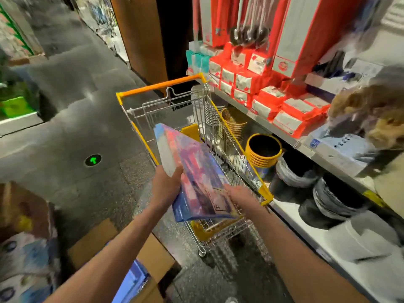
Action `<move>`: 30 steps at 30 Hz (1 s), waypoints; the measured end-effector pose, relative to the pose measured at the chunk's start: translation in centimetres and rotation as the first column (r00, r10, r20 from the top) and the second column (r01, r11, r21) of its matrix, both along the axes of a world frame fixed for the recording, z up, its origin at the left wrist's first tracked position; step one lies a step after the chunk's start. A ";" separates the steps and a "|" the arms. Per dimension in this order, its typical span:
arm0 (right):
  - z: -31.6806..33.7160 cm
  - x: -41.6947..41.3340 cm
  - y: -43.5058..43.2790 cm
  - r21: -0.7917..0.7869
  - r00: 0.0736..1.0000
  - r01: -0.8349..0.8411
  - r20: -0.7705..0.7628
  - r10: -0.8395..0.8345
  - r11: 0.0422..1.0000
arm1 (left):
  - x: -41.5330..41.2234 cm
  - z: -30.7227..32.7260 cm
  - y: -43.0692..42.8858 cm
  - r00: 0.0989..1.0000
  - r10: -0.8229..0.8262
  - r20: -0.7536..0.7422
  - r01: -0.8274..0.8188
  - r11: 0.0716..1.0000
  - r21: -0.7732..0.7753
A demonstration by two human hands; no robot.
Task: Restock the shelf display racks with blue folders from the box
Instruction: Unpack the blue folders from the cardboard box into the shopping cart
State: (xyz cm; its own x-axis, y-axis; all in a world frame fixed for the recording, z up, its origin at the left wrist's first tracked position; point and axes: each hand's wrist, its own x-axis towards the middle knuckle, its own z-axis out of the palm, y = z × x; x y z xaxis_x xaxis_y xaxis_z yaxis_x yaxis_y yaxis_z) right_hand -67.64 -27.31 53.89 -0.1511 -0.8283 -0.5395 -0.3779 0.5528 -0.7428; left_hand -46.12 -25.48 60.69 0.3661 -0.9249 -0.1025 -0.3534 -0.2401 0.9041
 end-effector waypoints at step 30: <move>-6.5 -0.6 -19.7 0.270 0.954 -0.054 -0.270 0.130 0.961 | -5.8 -18.5 -27.8 0.995 -0.023 -0.101 0.062 0.912 0.406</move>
